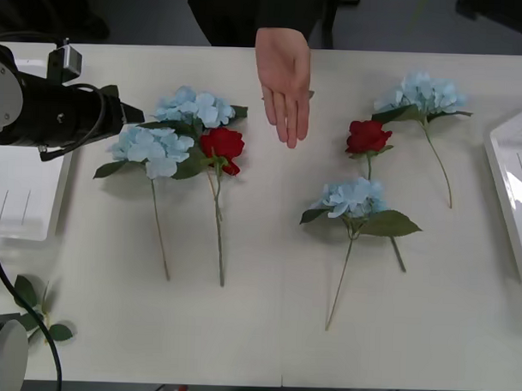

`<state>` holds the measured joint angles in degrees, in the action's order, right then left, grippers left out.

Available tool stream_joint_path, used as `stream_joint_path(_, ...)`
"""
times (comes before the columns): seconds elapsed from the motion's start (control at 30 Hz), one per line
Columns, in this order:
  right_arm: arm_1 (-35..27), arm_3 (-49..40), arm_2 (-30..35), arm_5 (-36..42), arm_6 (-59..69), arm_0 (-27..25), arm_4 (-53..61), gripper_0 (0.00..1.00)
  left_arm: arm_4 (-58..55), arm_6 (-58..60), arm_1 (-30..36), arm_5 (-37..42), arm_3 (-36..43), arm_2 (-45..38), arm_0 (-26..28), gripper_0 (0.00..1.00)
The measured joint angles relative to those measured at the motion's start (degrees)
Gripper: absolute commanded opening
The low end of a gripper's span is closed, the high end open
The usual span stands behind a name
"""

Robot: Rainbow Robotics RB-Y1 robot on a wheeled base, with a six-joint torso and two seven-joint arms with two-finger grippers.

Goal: Place the red flowers into the right box and the blue flowers into the left box. If a person shows an open palm, hand one flower to the person first, then continue sorting.

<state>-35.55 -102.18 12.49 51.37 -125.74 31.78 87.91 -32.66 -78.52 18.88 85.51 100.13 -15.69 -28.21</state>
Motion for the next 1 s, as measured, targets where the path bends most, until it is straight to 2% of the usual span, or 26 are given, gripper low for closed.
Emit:
stream_joint_path(0.2,0.00,-0.09,-3.28,-2.83,-4.50,0.00,0.01,0.00,0.00,0.00,0.00,0.00,0.00,0.00,0.00,1.00)
stream_joint_path(1.0,0.00,-0.09,-1.99,-2.77,-5.94,-0.69,0.82,0.00,0.00,-0.04,0.00,0.00,0.00,0.00,0.00,1.00)
